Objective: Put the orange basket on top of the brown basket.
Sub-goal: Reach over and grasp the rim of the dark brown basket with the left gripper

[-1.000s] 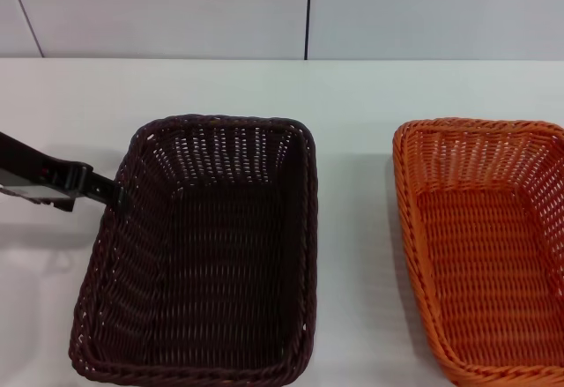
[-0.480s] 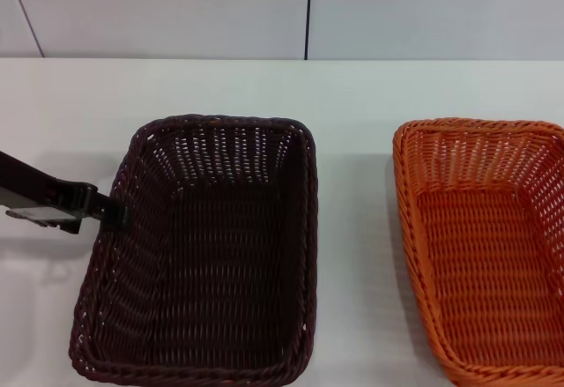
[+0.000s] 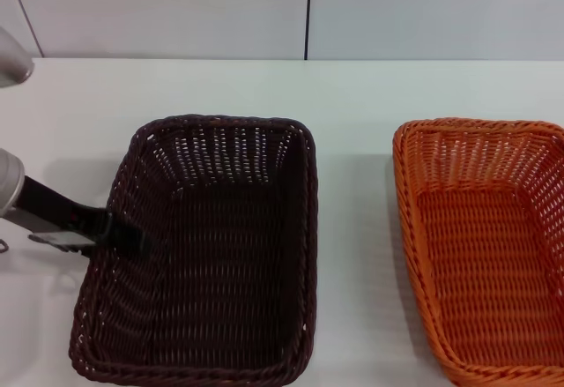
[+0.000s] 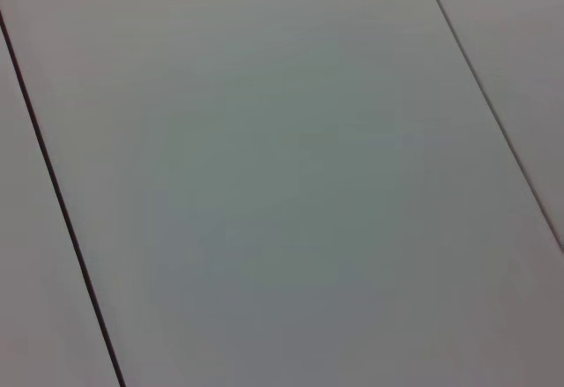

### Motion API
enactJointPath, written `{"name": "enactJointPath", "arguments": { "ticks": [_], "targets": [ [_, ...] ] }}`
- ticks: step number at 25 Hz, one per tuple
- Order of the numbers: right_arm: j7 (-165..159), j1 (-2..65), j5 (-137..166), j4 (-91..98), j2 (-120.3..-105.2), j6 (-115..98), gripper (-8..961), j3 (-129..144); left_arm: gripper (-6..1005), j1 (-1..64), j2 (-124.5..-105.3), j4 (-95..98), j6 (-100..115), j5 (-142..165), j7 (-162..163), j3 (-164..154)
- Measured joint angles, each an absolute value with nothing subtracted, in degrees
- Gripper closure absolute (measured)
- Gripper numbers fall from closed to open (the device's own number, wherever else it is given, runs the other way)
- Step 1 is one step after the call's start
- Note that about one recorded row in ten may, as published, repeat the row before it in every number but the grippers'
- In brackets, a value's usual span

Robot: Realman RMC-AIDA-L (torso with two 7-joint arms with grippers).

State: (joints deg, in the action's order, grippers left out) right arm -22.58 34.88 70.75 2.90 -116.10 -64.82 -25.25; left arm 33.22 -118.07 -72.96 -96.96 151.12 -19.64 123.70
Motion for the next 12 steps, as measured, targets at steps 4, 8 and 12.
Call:
{"name": "enactJointPath", "arguments": {
  "ticks": [4, 8, 12],
  "targets": [
    [-22.6, 34.5, 70.8, 2.9, -116.13, -64.8, 394, -25.4, 252, 33.4, -118.11, -70.8, -96.5, 151.1, -19.7, 123.0],
    [-22.6, 34.3, 70.8, 2.9, -116.2, -64.8, 394, -25.5, 285, 33.2, -118.12, -70.9, -96.3, 151.1, -19.7, 122.5],
    [-22.6, 34.1, 70.8, 2.9, -116.26, -64.8, 395, -25.4, 430, 33.1, -118.13, -70.9, -96.3, 151.0, -19.7, 122.3]
  ]
}}
